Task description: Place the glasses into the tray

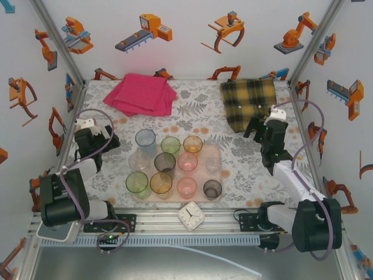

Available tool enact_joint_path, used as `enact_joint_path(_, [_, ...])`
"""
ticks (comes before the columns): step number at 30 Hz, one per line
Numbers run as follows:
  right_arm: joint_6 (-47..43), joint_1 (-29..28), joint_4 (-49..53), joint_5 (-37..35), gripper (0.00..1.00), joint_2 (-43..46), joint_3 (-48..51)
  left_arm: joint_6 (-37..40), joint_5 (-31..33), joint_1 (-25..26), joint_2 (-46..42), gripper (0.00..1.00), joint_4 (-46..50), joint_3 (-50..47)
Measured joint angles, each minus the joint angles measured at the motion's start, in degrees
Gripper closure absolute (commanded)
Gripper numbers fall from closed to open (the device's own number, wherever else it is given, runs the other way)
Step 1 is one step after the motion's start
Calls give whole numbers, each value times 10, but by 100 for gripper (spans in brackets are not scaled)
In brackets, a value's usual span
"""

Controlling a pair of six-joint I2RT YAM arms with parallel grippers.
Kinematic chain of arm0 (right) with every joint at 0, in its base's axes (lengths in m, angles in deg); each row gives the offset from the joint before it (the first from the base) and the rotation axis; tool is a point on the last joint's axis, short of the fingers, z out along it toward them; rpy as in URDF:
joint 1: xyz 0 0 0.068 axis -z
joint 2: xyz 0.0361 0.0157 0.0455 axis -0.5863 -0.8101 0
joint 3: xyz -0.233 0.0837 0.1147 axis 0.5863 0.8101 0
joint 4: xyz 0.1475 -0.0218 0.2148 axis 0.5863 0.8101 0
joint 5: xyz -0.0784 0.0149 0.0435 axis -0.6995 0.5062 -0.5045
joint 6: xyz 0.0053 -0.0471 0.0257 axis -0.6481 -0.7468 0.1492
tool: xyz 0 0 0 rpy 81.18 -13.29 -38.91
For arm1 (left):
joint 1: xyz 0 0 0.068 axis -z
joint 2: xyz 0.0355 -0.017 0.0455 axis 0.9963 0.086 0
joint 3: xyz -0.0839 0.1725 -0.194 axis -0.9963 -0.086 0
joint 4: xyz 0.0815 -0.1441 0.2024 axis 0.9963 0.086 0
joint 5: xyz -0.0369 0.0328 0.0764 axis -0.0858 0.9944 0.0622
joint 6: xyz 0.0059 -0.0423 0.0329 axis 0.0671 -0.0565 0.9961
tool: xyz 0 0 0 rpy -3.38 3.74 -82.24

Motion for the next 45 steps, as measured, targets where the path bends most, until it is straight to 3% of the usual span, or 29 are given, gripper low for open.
enact_joint_path(8, [5, 30, -35, -11, 1, -11, 39, -6, 0, 7, 37, 3, -98, -23])
enact_joint_path(13, [-2, 32, -46, -13, 1, -11, 46, 13, 15, 45, 38, 3, -186, -74])
enact_joint_path(19, [-25, 32, -55, -23, 1, 5, 62, 33, 39, 70, 100, 3, -302, -118])
enact_joint_path(32, [-63, 45, -111, -45, 1, -12, 105, 34, 69, 71, 96, 3, -255, -62])
enact_joint_path(45, [-65, 73, -304, 4, 0, -242, 114, 35, 72, 72, 96, 3, -224, -56])
